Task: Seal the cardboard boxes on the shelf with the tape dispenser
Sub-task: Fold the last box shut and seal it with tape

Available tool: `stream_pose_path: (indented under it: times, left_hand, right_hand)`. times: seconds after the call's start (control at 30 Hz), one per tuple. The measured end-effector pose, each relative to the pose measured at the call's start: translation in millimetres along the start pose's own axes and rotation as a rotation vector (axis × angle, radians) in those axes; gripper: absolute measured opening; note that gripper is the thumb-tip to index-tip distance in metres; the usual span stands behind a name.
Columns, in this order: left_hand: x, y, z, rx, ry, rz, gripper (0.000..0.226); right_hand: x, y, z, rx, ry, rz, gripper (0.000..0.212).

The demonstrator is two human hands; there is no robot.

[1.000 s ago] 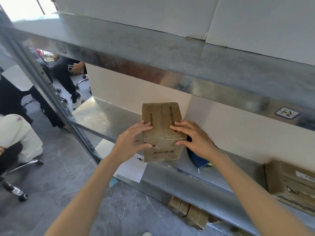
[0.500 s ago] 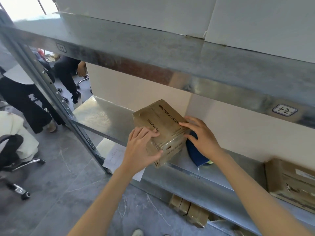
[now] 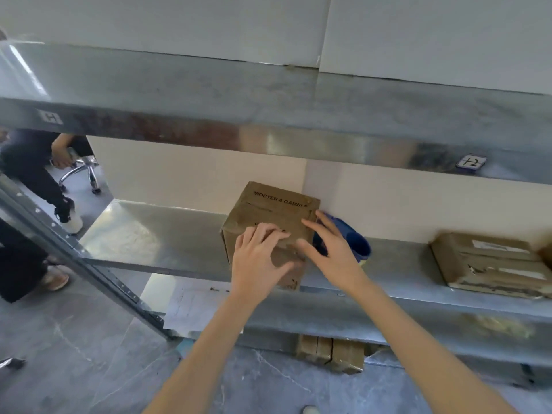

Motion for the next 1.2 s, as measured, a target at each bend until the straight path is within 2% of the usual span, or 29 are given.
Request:
stream_pose_path:
  times: [0.1, 0.17, 0.23, 0.3, 0.47, 0.57, 0.63, 0.7, 0.9, 1.03, 1.13, 1.2]
  left_hand:
    - [4, -18, 32, 0.035, 0.039, 0.029, 0.056]
    - [9, -29, 59, 0.006, -0.020, 0.055, 0.064]
    - [10, -36, 76, -0.168, -0.106, 0.136, 0.067]
    - [6, -39, 81, -0.296, -0.118, 0.176, 0.065]
    - [12, -49, 83, -0.267, -0.217, 0.103, 0.064]
    - [26, -39, 80, -0.260, -0.223, 0.096, 0.063]
    - [29, -24, 80, -0.368, -0.208, 0.163, 0.066]
    - [29, -12, 80, -0.467, -0.201, 0.228, 0.069]
    - [27, -7, 82, -0.488, -0.206, 0.243, 0.075]
    - [25, -11, 84, -0.579, -0.182, 0.259, 0.096]
    - [19, -14, 93, -0.504, -0.197, 0.269, 0.109]
    - [14, -15, 97, -0.474, -0.193, 0.270, 0.107]
  right_hand:
    - [-2, 9, 8, 0.002, 0.020, -0.001, 0.079]
    - [-2, 10, 9, -0.029, 0.044, -0.033, 0.076]
    - [-1, 9, 8, -0.001, 0.108, -0.044, 0.072]
    - [0, 10, 7, -0.021, 0.152, -0.014, 0.073]
    - [7, 16, 14, -0.095, 0.169, 0.027, 0.080]
    - [14, 27, 21, -0.089, 0.207, -0.038, 0.109]
    - [19, 32, 21, -0.061, 0.197, -0.125, 0.123]
    - [21, 33, 18, -0.056, 0.201, -0.165, 0.122]
    - [22, 36, 14, -0.110, 0.223, -0.145, 0.112]
    - [20, 32, 10, -0.093, 0.210, -0.189, 0.112]
    - [13, 31, 4, -0.057, 0.176, -0.196, 0.107]
    - [11, 31, 6, -0.034, 0.157, -0.191, 0.104]
Point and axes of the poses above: each hand's wrist, its own x-axis towards the middle knuckle, its own y-axis out of the palm, z = x × y, the point moved 5 cm from there along x, towards the middle knuckle, and after that the axes turned 2 degrees about z, right-handed, at the moved point
